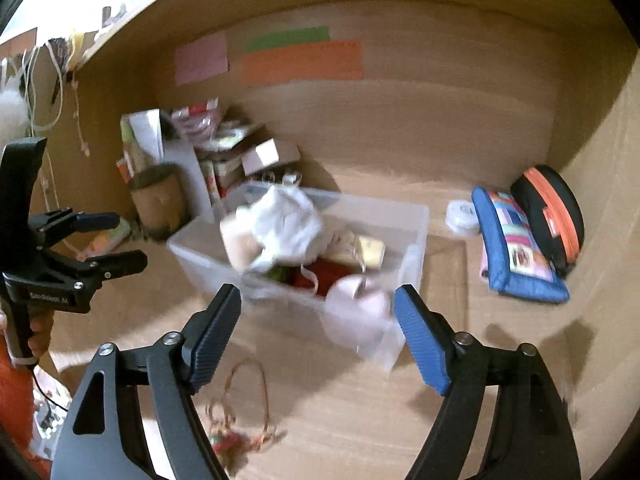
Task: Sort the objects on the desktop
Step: 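Open the left tool to drop the pouch while the right tool releases the tube, then grasp the Max blade pack with the left tool while the right tool grasps the beaded ornament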
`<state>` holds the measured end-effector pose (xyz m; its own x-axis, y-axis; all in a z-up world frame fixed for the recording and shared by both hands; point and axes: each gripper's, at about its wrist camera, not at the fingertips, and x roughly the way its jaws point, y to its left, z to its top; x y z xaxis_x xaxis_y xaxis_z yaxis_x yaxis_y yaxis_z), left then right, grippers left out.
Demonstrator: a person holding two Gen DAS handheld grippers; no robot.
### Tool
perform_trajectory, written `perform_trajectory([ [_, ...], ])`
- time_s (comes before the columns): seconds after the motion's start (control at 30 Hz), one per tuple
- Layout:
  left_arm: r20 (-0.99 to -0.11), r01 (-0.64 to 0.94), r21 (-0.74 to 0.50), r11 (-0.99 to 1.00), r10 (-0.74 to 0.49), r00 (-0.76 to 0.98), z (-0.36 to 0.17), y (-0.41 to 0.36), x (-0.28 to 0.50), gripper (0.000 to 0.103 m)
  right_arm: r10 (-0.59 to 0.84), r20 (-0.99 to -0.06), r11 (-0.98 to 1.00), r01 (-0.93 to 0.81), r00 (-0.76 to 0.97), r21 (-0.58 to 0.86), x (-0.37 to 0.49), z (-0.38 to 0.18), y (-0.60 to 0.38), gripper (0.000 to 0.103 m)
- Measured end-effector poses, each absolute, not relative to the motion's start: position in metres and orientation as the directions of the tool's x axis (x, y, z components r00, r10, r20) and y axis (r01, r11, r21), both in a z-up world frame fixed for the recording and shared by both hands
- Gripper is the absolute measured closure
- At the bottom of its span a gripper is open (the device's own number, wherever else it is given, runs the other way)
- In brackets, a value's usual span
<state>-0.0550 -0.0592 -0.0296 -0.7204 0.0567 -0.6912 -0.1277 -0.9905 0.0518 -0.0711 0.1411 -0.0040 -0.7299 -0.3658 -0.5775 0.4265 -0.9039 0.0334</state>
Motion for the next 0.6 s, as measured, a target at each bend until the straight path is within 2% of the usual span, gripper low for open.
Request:
perform_trajectory([
  [0.27, -0.747, -0.145, 0.003, -0.989, 0.094, -0.658, -0.062, -0.055, -0.036, 0.008, -0.392, -0.662, -0.864, 0.504, -0.639, 0.026, -0.03, -0.045, 0.121, 0.026],
  [0.6, -0.791, -0.166, -0.042, -0.985, 0.134, -0.597, -0.089, -0.042, -0.02, 0.008, -0.404, -0.708, -0.847, 0.528, -0.58, 0.05, -0.005, -0.075, 0.111, 0.026],
])
